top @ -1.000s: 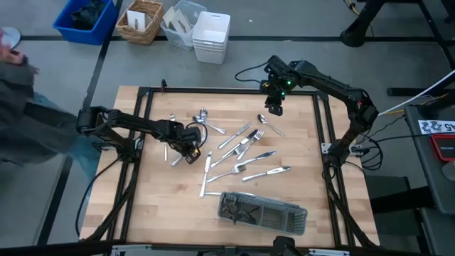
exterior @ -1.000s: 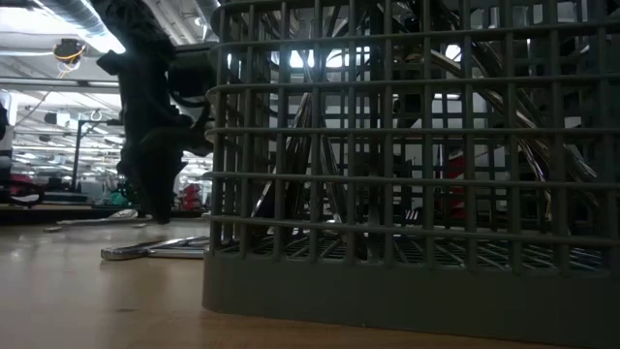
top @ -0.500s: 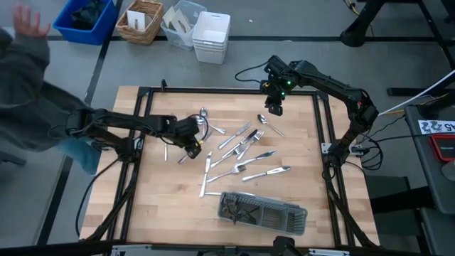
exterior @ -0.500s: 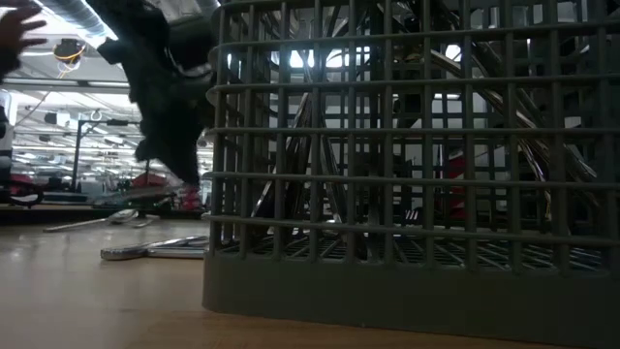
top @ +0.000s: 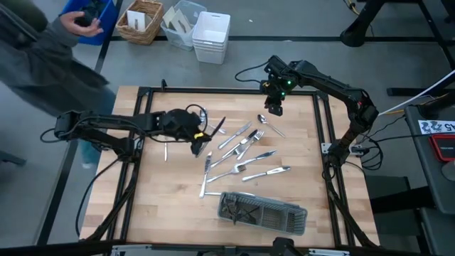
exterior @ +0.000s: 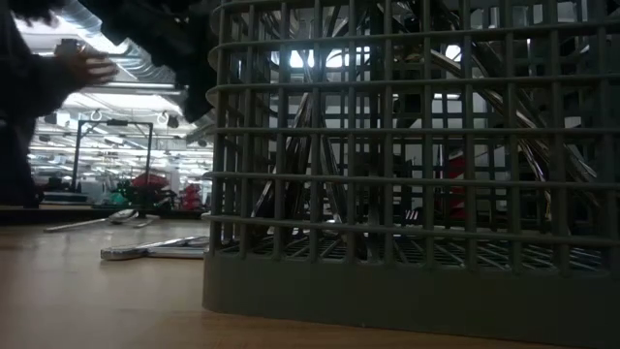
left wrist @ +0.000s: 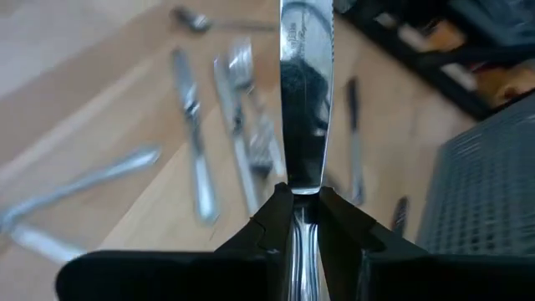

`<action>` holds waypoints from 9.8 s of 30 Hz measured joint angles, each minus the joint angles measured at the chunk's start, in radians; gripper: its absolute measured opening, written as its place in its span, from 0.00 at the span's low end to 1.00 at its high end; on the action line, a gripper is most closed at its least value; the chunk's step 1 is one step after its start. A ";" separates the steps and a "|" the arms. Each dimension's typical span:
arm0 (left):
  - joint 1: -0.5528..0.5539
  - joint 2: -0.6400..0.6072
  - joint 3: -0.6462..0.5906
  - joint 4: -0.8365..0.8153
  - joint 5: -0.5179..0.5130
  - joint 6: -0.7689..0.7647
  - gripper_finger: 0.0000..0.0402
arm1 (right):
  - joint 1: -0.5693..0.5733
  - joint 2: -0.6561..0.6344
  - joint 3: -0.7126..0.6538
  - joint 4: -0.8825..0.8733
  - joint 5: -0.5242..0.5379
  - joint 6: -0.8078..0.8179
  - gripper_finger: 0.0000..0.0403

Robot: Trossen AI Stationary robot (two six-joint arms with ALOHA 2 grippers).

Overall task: Sort silverware
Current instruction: Put the knife into the gray silverware rack

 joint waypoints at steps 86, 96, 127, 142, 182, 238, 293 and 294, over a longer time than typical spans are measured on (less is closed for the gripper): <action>-0.538 0.461 0.207 1.151 -0.012 0.440 0.09 | 1.120 -0.236 0.000 0.452 0.572 0.175 0.23; -0.498 0.615 0.322 1.149 -0.013 0.461 0.09 | 1.191 -0.236 0.000 0.386 0.710 0.286 0.23; -0.480 0.657 0.352 1.119 -0.012 0.489 0.09 | 1.315 -0.258 0.000 0.404 0.768 0.587 0.23; -0.482 0.657 0.352 1.119 -0.012 0.489 0.10 | 1.257 -0.248 0.000 0.485 0.646 0.560 0.23; -0.481 0.654 0.351 1.119 -0.003 0.489 0.11 | 1.145 -0.248 0.000 0.423 0.336 0.560 0.23; -0.481 0.655 0.351 1.121 -0.001 0.508 0.11 | 1.145 -0.228 0.000 0.558 0.236 0.454 0.02; -0.420 0.389 0.348 0.337 -0.013 0.529 0.11 | 1.359 -0.229 0.001 0.360 0.526 1.017 0.02; -0.413 0.389 0.348 0.337 -0.013 0.524 0.11 | 1.377 -0.217 0.001 0.354 0.550 1.017 0.02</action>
